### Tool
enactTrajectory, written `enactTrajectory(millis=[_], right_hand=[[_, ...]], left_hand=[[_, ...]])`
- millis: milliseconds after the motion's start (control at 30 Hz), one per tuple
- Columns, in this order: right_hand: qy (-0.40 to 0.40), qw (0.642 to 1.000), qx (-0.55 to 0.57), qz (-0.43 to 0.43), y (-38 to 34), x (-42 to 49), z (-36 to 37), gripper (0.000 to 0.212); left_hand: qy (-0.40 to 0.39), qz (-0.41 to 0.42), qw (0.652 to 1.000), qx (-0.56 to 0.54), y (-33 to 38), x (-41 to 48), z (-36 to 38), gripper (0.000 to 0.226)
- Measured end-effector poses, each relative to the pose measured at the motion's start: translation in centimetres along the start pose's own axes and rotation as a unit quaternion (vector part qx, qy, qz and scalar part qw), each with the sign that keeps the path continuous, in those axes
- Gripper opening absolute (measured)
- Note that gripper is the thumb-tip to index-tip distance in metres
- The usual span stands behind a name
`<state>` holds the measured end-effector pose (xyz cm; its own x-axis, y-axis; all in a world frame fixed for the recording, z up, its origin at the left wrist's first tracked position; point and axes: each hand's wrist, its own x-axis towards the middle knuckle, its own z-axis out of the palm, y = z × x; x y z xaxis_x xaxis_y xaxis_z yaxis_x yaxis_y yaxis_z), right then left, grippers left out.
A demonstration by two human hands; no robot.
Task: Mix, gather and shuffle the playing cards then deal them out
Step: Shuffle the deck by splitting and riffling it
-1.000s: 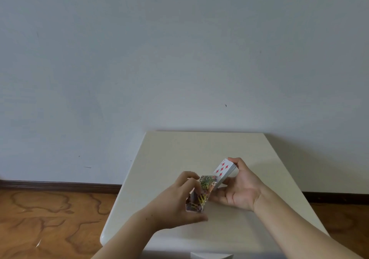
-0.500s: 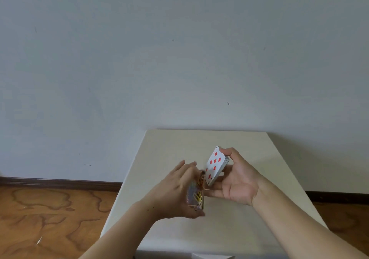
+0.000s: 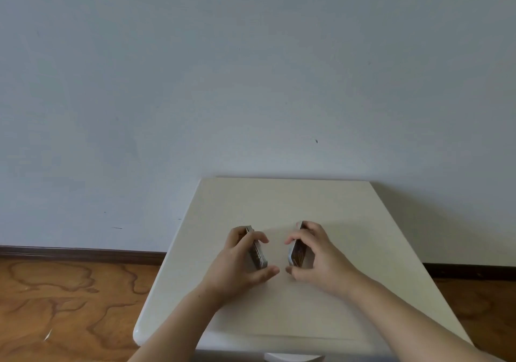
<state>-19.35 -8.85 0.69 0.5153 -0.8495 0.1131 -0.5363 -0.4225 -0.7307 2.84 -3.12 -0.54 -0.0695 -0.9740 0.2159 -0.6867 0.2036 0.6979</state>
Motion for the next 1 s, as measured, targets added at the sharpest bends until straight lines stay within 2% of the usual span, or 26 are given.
enactTrajectory(millis=[100, 200, 400, 467, 533, 567, 700, 867, 1000], right_hand=[[-0.003, 0.999, -0.042, 0.006, 1.0, -0.1, 0.2, 0.048], [0.001, 0.999, -0.036, -0.004, 1.1, -0.1, 0.1, 0.050], [0.025, 1.000, -0.018, 0.000, 0.4, -0.4, 0.4, 0.047], [0.030, 0.999, -0.031, 0.009, -0.2, -0.5, 0.5, 0.053], [0.031, 0.998, -0.040, 0.023, -0.9, -0.3, 0.5, 0.072], [0.036, 0.998, -0.039, 0.038, -1.4, -0.2, 0.4, 0.078], [0.029, 0.992, -0.018, 0.119, -3.0, 1.1, -1.3, 0.053], [-0.048, 0.968, 0.073, 0.234, -4.1, 2.3, -4.2, 0.036], [-0.104, 0.942, 0.109, 0.301, -4.8, 2.7, -5.6, 0.026]], left_hand=[[-0.094, 0.012, 0.995, 0.011, -0.2, 0.0, -0.7, 0.069], [-0.123, 0.032, 0.992, 0.025, -0.5, 0.0, -1.5, 0.069], [-0.039, 0.052, 0.996, 0.061, -0.3, -0.4, -0.4, 0.065], [-0.003, 0.038, 0.998, 0.052, -0.1, -0.4, -0.1, 0.072], [0.013, -0.007, 1.000, 0.005, 0.5, -0.1, -0.3, 0.087], [0.016, -0.035, 0.999, -0.025, 0.8, 0.2, -0.5, 0.087], [-0.011, -0.153, 0.987, -0.038, 2.2, 1.7, -2.3, 0.050], [-0.057, -0.286, 0.951, -0.099, 2.6, 2.9, -5.3, 0.051], [-0.109, -0.319, 0.937, -0.086, 2.9, 2.8, -6.5, 0.048]])
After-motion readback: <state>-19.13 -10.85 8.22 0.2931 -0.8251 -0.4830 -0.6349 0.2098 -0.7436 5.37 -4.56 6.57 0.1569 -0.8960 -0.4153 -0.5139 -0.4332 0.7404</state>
